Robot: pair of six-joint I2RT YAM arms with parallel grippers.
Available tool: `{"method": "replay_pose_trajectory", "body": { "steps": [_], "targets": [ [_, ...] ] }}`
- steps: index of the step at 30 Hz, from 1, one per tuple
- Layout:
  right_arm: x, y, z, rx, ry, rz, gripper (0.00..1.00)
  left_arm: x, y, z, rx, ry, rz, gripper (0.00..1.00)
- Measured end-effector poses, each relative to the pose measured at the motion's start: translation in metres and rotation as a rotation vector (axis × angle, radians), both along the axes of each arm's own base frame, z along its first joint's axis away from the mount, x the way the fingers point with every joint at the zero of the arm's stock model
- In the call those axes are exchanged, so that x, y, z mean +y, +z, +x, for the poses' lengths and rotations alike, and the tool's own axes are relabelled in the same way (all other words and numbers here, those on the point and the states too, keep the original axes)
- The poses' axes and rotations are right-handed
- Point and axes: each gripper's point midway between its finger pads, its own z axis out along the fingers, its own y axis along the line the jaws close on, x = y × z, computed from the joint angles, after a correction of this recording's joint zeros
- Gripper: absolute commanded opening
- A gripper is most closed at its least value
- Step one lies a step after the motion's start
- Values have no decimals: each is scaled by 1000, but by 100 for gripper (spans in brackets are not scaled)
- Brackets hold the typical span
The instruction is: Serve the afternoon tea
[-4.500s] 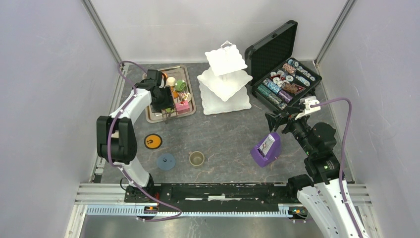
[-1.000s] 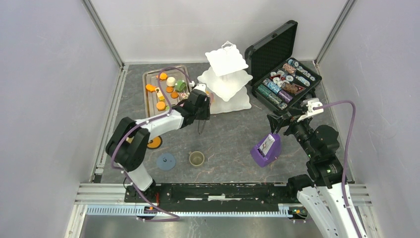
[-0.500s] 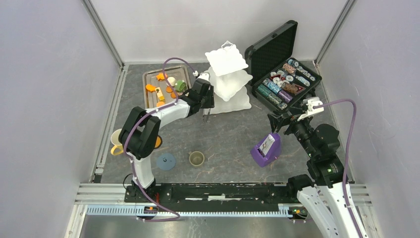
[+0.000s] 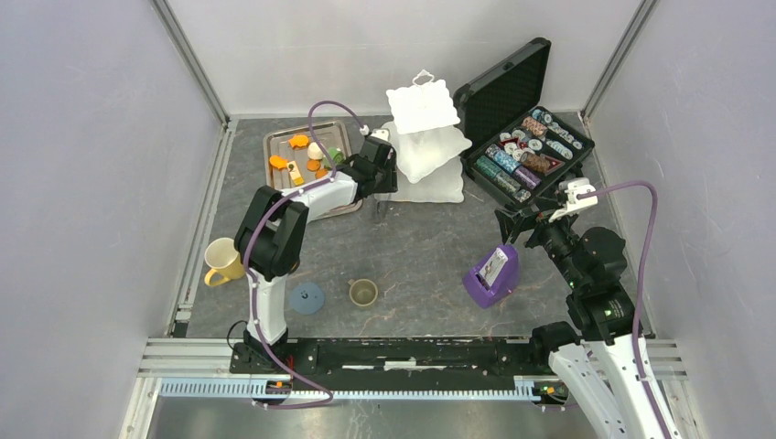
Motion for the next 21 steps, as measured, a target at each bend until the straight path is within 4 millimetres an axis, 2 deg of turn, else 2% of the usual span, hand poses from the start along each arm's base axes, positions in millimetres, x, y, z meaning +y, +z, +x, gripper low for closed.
{"method": "replay_pose_trajectory", "body": {
  "steps": [9,21],
  "targets": [
    [0,0,0,0,-3,0,98,1,0,-1,9,0,4,52],
    [0,0,0,1,-3,0,98,3,6,-6,10,-6,2,64]
  ]
}}
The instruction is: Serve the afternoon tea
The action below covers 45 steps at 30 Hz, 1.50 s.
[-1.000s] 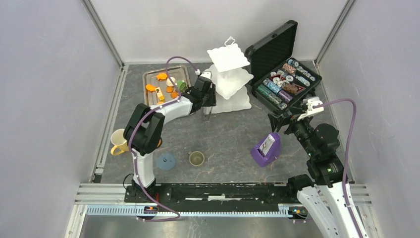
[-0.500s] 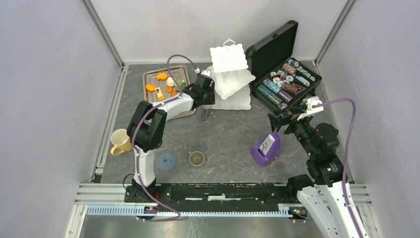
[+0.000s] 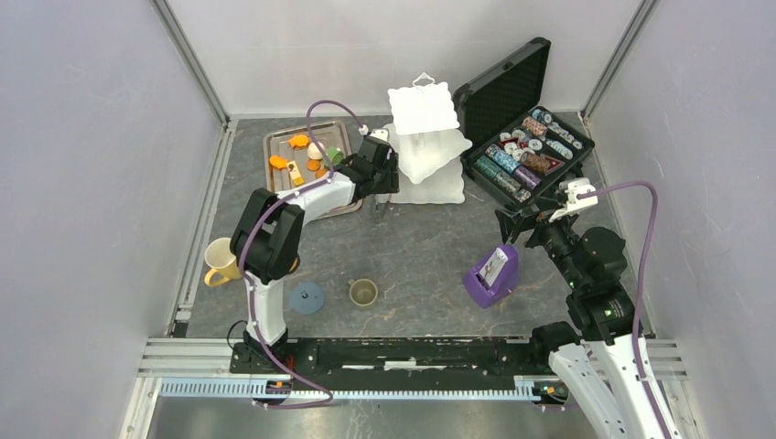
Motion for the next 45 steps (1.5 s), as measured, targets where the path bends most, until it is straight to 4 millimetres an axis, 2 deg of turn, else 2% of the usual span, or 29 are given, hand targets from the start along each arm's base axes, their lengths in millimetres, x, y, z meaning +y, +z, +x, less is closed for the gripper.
{"method": "replay_pose_trajectory", "body": {
  "steps": [12,20,24,30,36,40,45],
  "targets": [
    [0,0,0,0,0,1,98,-3,21,-9,-31,-26,-31,66],
    [4,-4,8,20,11,4,98,5,52,-22,-64,-23,-47,65],
    [12,-25,26,100,26,-2,99,19,69,-37,-67,-6,-32,63],
    [22,-78,63,332,14,-31,92,48,83,-75,-32,12,9,63],
    [28,-89,104,444,-41,-9,86,75,98,-114,-10,18,25,64],
    [33,-105,131,502,-88,34,76,92,131,-139,-57,21,-4,66],
    [43,-143,155,609,-125,101,71,108,179,-163,-176,11,-59,67]
  ]
}}
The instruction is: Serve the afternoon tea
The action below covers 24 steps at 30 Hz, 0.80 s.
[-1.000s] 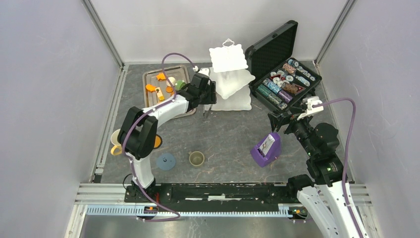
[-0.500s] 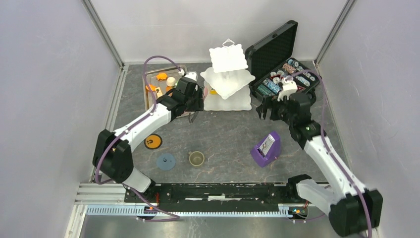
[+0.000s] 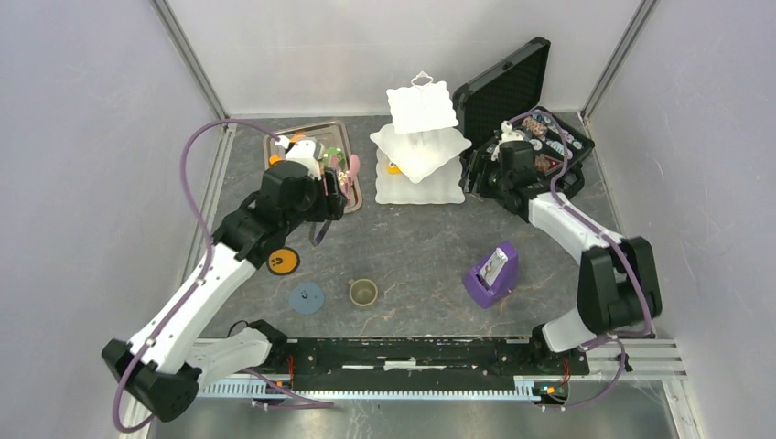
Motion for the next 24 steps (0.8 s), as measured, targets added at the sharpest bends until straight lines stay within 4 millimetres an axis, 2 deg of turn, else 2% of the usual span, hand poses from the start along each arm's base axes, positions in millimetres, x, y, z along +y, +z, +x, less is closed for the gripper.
{"method": "replay_pose_trajectory", "body": {
  "steps": [3,6,12,17,24],
  "targets": [
    [5,-23,13,55,-18,15,65,7,18,-12,-50,-15,-14,67],
    [8,-43,23,100,-33,21,61,11,27,-22,-74,-33,-23,67],
    [11,-73,35,164,-56,22,48,6,29,-35,-63,-91,-46,67],
    [11,-86,37,189,-72,24,46,5,27,-41,-46,-113,-50,67],
    [10,-98,41,199,-77,4,30,4,27,-42,-45,-127,-51,67]
  ]
}}
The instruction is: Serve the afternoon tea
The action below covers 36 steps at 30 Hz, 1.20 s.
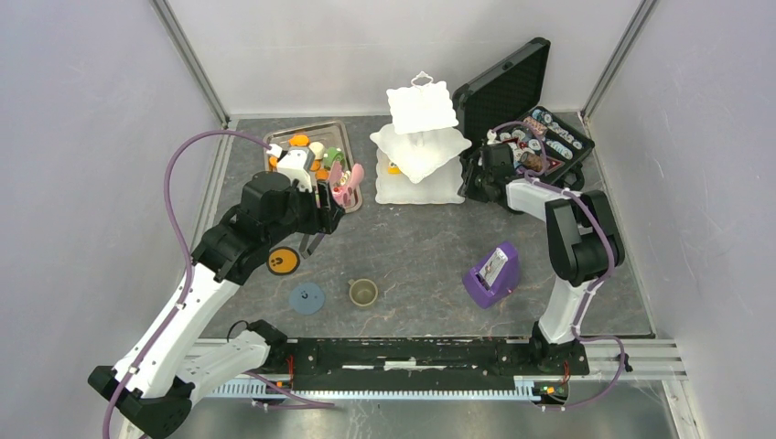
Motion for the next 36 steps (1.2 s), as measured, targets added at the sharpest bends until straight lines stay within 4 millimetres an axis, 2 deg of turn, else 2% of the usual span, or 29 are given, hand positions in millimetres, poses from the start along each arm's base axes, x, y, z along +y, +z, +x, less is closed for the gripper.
{"method": "replay_pose_trajectory", "body": {
  "steps": [8,19,23,27,31,34,36],
  "targets": [
    [16,-11,10,-8,54,-21,19,0,3,-2,-4,-10,1,68],
    [57,-10,8,-56,168,-34,19,9,13,0,-36,30,15,68],
    [64,-10,6,-61,201,-37,27,9,13,4,-38,40,19,68],
    [64,-2,8,-58,252,-78,43,6,3,16,-25,58,38,67],
    [71,26,23,-122,305,-96,58,11,-18,34,28,105,76,66],
    [73,47,20,-166,337,-89,68,29,-37,51,98,168,78,64],
    [72,64,11,-203,355,-81,70,42,-50,63,155,218,64,64]
  ]
}}
